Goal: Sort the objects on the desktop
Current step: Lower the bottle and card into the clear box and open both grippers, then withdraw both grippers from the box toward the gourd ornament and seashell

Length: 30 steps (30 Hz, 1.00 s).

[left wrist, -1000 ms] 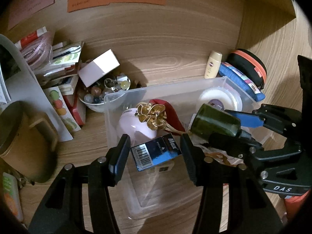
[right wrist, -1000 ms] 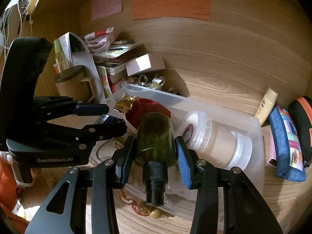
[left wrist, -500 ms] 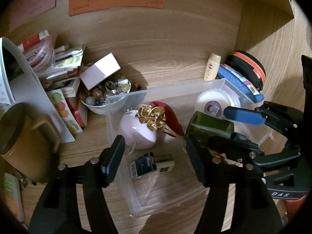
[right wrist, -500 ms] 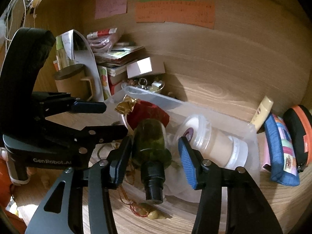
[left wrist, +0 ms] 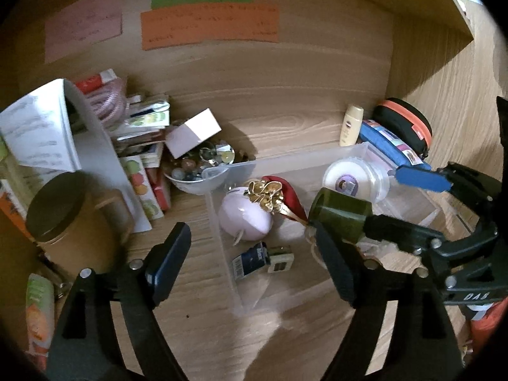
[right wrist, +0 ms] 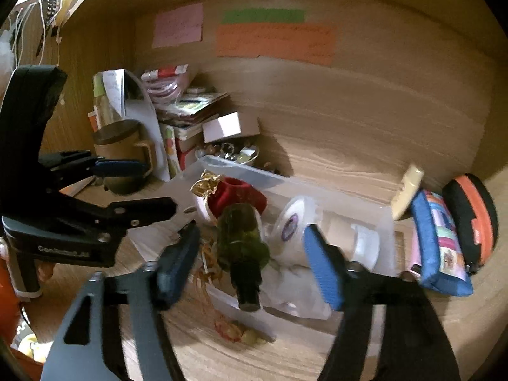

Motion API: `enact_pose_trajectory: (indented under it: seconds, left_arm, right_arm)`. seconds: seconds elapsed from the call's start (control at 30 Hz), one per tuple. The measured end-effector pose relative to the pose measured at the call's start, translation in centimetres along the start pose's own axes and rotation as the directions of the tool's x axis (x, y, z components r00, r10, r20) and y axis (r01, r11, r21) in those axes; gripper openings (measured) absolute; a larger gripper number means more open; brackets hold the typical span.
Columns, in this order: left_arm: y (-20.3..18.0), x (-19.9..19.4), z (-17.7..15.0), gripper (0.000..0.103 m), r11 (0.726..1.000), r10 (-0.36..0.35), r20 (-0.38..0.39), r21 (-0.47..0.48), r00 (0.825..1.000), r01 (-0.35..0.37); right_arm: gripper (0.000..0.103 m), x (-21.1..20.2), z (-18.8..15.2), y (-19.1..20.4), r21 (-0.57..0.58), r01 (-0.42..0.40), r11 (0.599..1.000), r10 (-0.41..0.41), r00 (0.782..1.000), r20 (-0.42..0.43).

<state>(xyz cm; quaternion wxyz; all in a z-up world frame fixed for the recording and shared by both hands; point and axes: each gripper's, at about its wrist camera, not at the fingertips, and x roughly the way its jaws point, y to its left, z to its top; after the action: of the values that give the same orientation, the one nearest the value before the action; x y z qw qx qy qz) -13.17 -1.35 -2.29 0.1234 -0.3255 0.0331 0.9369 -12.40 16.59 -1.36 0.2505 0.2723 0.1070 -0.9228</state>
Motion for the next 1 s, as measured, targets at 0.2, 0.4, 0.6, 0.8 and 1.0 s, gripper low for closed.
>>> enact_pose_trajectory:
  seconds: [0.2,0.4,0.6,0.8,1.0]
  left_arm:
    - [0.1,-2.3,-1.4,0.09,1.0,0.021,0.02,0.011,1.0,-0.021]
    - [0.3,-3.9,-3.5,0.094,0.999,0.033,0.016,0.011,0.999,-0.033]
    - [1.4,-4.7,-5.6,0.095,0.999,0.036,-0.011,-0.019,0.999,-0.036]
    - [1.8,-5.0,-8.2,0.095,0.999,0.036,-0.052,-0.035,0.998,-0.037]
    - [2.1,-4.7,-10.6,0.095,0.997,0.019,-0.1,-0.066,0.995,-0.025]
  right_arm:
    - [0.074,-2.3,-0.6,0.3,0.028,0.036,0.999,-0.036,0.999,0.016]
    - [0.074,-3.5,-1.9,0.6,0.067,0.051,0.996,-0.051,0.999,0.0]
    - [0.074,-3.7,-3.5,1.3,0.1,0.056,0.993,-0.053,0.998,-0.034]
    - [0.074,-3.3,-5.0,1.9,0.138,0.067,0.988,-0.056,0.995,-0.082]
    - [0.074,-2.2,-6.5,2.3,0.162,0.084,0.983,-0.064,0.99,-0.13]
